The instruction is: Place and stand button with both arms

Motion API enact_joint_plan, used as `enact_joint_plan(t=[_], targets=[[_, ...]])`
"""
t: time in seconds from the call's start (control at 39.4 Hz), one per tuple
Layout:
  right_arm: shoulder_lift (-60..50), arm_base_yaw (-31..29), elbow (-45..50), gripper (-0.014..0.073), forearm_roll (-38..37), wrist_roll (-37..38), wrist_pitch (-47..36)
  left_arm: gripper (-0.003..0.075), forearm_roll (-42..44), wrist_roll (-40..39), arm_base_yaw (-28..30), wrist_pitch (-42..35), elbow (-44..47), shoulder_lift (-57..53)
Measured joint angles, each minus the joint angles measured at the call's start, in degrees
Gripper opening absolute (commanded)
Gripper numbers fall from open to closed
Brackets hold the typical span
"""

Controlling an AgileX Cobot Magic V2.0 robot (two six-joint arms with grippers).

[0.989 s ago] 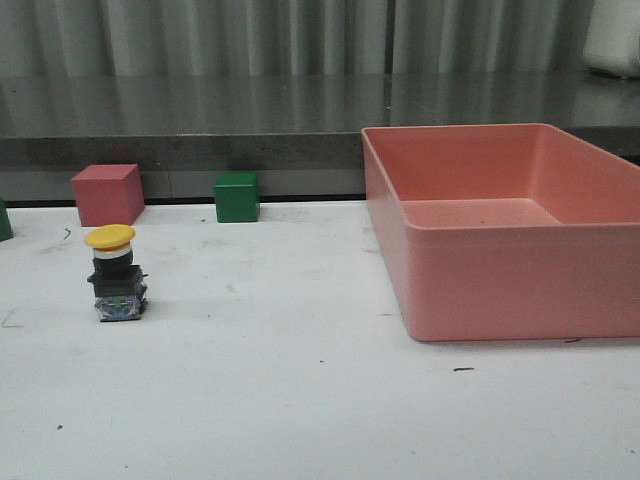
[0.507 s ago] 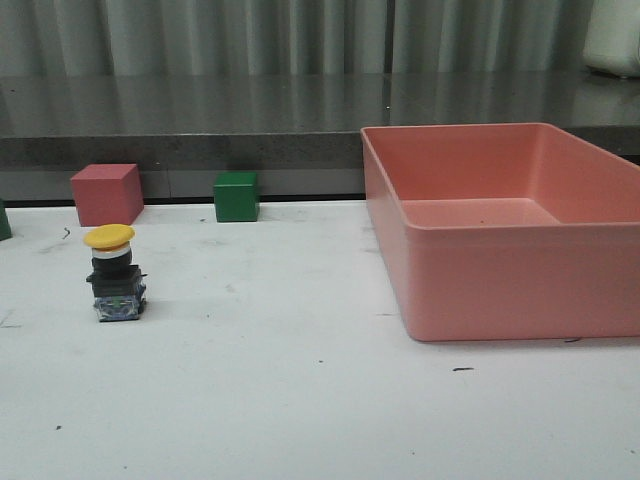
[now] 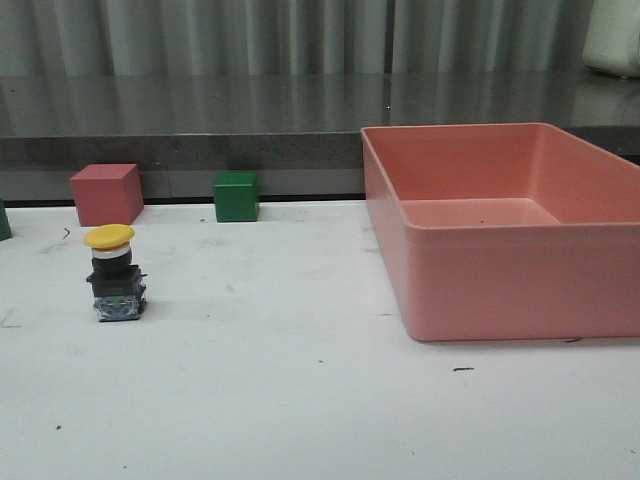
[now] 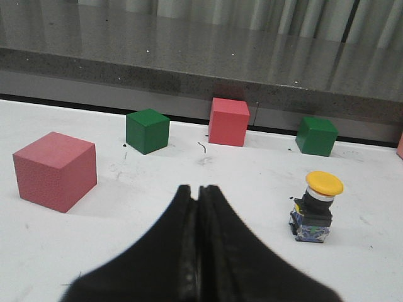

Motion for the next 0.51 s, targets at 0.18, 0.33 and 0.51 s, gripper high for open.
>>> enact_joint_plan(t=[0.18, 0.33, 0.51], targets=[[0.0, 0.0, 0.0, -0.0060, 0.0, 0.0, 0.0, -0.0020, 0.0, 0.0, 0.0, 0.0, 0.0, 0.0], [0.0, 0.0, 0.0, -0.0060, 0.0, 0.0, 0.0, -0.0020, 0.0, 0.0, 0.0, 0.0, 0.0, 0.0], [0.0, 0.0, 0.1, -0.0060, -0.7, 0.0, 0.0, -0.0020, 0.0, -0.1, 0.0, 0.0, 0.0, 0.0]])
